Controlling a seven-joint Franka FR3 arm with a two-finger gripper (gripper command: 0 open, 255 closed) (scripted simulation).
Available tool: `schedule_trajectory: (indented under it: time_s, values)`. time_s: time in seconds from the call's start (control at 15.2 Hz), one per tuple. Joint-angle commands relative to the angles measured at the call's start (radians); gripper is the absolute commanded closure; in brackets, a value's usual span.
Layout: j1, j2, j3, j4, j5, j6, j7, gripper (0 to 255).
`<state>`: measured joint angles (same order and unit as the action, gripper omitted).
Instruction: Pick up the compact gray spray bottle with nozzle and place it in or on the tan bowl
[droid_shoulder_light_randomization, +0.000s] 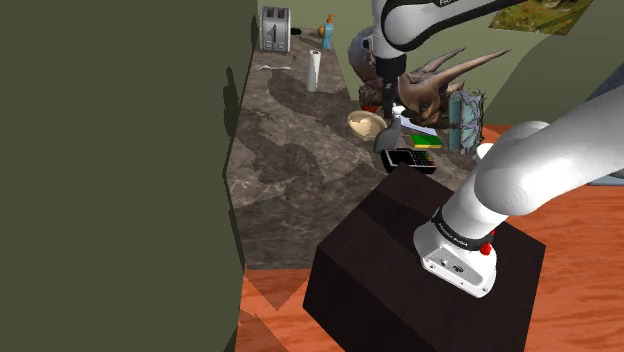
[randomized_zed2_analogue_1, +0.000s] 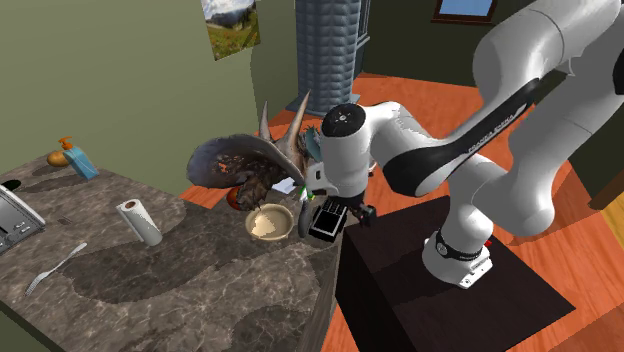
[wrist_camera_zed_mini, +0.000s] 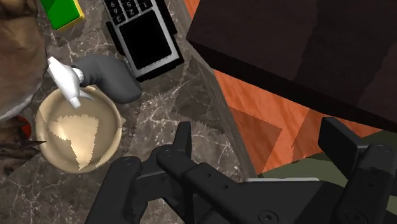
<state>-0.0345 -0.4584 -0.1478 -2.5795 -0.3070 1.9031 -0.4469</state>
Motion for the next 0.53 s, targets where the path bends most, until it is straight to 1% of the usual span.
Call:
schedule_trajectory:
  time_s: [0.0,0.46]
  values:
    - [-0.013,0.058,-0.023,-0.005,-0.046,0.053,-0.046,0]
    - [-0.059,0.303,-0.090,0.034,-0.202,0.236,-0.169,0]
